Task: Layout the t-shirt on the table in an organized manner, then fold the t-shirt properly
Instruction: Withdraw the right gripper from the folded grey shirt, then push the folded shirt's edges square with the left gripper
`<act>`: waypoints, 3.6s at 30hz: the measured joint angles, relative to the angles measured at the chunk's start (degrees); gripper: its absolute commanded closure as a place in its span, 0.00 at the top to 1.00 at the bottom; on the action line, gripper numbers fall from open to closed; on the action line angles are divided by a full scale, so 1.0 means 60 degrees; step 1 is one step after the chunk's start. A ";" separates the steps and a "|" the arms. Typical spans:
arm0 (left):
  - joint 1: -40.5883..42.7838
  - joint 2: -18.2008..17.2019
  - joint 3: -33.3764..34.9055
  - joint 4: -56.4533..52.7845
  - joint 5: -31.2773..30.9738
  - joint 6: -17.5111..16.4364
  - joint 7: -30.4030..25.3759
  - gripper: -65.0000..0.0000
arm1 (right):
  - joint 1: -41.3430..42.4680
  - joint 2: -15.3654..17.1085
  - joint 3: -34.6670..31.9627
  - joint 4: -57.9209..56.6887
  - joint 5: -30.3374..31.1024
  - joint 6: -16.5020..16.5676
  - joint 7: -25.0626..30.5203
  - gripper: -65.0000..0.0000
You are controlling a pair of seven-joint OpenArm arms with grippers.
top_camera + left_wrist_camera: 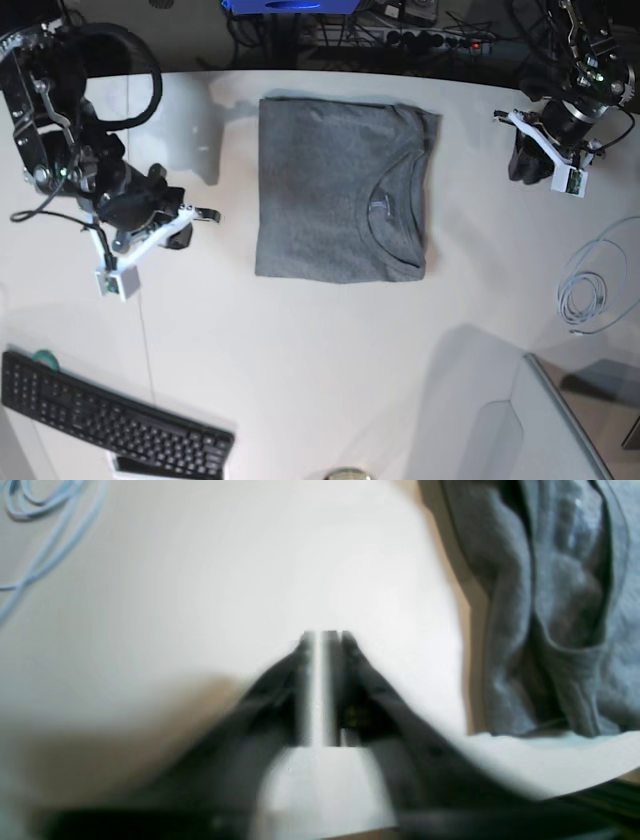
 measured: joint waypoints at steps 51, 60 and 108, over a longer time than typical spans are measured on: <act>-0.3122 0.0259 0.4018 -0.4233 -0.1588 0.0146 0.0798 0.00 | -0.0871 -0.0087 0.0517 -0.0743 0.0062 0.0863 0.0612 0.00; -0.4645 -0.1268 0.8083 -0.3781 0.0608 0.0146 0.0787 0.00 | -0.0871 -0.0087 0.0517 -0.1322 0.0080 0.0889 0.1086 0.00; -0.8684 -0.0066 1.4611 -0.5016 0.1996 -0.0004 0.0718 0.48 | -0.2324 -0.1639 0.5049 -0.1752 0.0131 0.0892 0.1428 0.00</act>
